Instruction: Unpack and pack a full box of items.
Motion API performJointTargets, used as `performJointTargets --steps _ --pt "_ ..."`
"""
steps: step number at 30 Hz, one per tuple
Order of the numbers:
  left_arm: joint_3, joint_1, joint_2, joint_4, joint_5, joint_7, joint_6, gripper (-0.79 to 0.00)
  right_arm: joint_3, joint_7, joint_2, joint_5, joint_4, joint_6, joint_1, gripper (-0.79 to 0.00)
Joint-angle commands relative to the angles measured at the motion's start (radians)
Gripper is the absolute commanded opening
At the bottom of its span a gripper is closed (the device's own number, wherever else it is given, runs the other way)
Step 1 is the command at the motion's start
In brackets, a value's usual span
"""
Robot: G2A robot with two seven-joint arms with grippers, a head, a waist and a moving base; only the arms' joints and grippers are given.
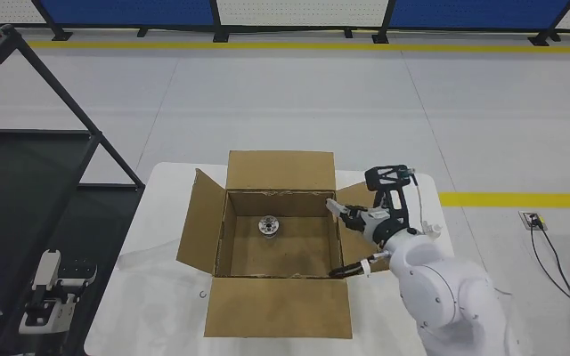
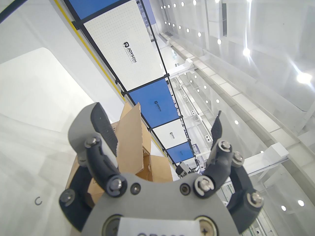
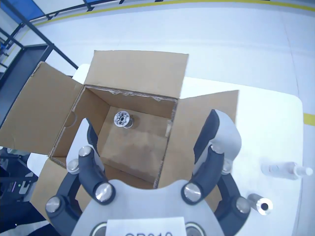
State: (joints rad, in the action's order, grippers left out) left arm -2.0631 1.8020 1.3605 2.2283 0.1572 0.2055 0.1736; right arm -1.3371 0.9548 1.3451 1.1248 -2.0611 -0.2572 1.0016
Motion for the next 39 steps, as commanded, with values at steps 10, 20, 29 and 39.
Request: performJointTargets --steps 10,20,29,39 --pt "0.0 0.0 0.0 0.0 0.0 0.0 0.0 0.0 -0.278 -0.052 -0.017 -0.079 -0.044 -0.083 0.237 0.0" --pt "0.0 0.0 0.0 0.0 0.0 0.0 0.0 0.0 -0.367 -0.056 -0.022 -0.123 0.062 -0.137 0.338 0.0" --pt "0.0 0.0 0.0 0.0 0.0 0.0 0.0 0.0 -0.332 0.092 -0.034 -0.043 0.214 -0.172 0.269 0.0" --pt "0.0 0.0 0.0 0.0 0.0 0.0 0.0 0.0 -0.288 0.174 -0.039 0.057 0.338 -0.243 0.173 0.0"
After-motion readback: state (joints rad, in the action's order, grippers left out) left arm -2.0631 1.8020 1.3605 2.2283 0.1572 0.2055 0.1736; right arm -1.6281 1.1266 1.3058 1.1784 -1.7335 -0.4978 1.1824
